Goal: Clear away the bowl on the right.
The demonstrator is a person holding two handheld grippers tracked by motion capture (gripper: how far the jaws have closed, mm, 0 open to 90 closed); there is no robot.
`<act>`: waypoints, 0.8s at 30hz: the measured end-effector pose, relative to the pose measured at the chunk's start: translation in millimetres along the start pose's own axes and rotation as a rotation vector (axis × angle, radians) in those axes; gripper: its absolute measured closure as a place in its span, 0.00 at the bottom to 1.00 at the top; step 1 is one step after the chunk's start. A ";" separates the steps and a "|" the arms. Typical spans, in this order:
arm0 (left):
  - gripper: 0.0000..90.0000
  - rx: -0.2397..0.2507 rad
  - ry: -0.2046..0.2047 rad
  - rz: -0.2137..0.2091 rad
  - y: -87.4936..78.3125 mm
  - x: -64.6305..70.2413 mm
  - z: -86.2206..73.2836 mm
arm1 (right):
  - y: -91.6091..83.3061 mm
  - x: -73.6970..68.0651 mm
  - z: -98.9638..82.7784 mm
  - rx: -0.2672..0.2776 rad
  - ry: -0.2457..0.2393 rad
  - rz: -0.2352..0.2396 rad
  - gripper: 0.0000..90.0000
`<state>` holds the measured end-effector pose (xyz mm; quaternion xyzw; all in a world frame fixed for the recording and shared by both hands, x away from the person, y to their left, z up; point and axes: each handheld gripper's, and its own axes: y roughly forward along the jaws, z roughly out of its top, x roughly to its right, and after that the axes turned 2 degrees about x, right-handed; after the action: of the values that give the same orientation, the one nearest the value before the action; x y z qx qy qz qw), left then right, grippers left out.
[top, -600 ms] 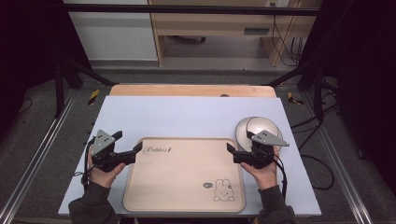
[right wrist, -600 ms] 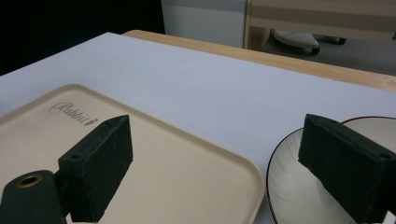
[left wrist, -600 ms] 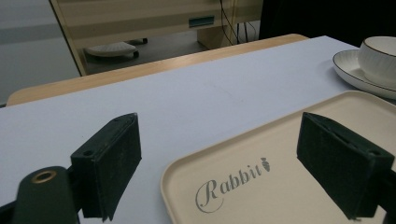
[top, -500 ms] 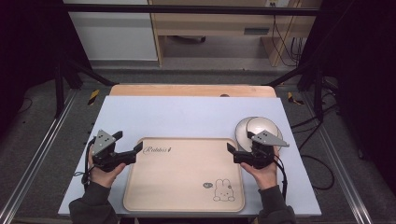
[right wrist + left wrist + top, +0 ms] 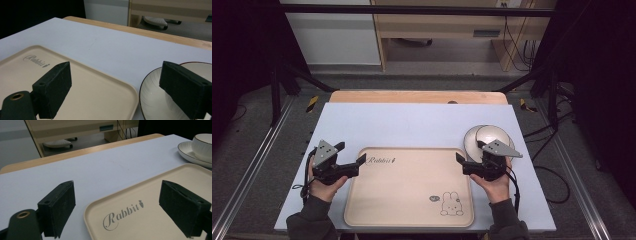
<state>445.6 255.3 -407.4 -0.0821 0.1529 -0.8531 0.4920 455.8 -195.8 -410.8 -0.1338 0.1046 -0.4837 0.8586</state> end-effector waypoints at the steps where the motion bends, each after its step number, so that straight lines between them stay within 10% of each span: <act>1: 0.15 -0.004 0.002 0.000 0.8 -0.2 -0.5 | -0.7 1.2 0.9 -0.001 0.003 -0.005 0.12; 24: 0.15 -0.012 0.003 0.006 2.9 -0.6 -2.4 | -14.4 21.3 7.8 -0.001 0.053 -0.114 0.17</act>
<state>447.6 254.9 -410.7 -0.0834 0.1590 -0.8509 0.4937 457.6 -220.2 -399.7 -0.1272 0.1197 -0.5349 0.8266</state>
